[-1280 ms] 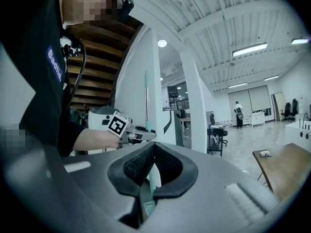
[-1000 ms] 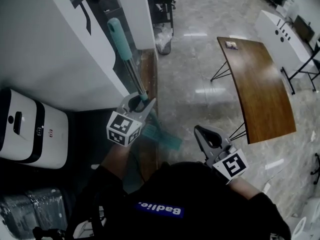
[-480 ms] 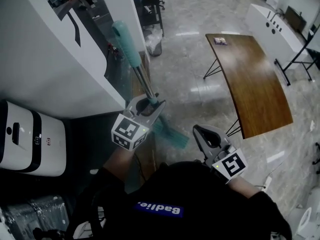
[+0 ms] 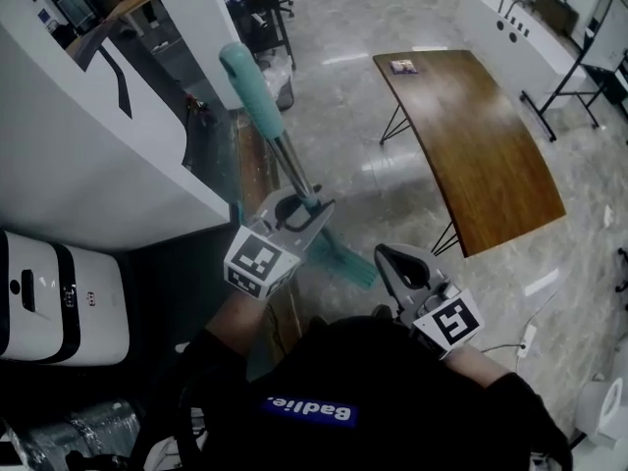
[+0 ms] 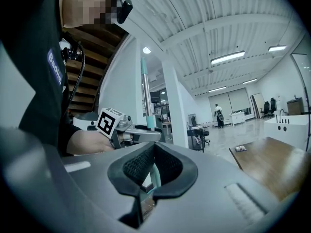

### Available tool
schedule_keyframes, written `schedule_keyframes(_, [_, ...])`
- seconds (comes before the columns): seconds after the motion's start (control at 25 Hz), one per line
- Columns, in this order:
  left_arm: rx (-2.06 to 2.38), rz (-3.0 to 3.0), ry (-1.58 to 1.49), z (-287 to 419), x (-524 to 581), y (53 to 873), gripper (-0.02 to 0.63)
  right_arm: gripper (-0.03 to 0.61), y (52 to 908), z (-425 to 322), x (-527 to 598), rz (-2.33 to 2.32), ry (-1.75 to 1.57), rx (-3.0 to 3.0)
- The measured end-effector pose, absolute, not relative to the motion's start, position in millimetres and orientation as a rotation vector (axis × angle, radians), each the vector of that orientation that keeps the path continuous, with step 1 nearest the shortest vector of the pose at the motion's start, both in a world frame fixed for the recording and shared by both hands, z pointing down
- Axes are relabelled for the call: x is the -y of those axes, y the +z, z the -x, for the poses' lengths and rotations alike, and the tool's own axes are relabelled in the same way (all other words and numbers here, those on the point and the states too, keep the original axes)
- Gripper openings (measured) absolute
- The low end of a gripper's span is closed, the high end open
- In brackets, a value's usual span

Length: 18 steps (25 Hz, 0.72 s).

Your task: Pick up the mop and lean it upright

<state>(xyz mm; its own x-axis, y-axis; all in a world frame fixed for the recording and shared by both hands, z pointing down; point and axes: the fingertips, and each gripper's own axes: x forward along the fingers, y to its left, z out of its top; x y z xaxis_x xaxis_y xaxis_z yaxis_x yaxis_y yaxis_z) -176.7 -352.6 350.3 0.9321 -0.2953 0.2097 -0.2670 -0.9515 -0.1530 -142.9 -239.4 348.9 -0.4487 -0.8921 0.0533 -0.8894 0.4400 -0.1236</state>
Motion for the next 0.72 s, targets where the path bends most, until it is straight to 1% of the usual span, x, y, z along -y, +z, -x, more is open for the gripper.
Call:
schedule_keyframes(0.36, [-0.311,2.973,-0.352,119.6,322.6,350.9,0.143,0.005,351.0,98.3,225.0,1.693,-0.222,-2.583])
schedule_keyframes(0.72, [-0.298,2.989,-0.353,69.3,284.5,357.0,0.143,0.005,362.5,46.7,198.8,1.678,-0.256,-2.556])
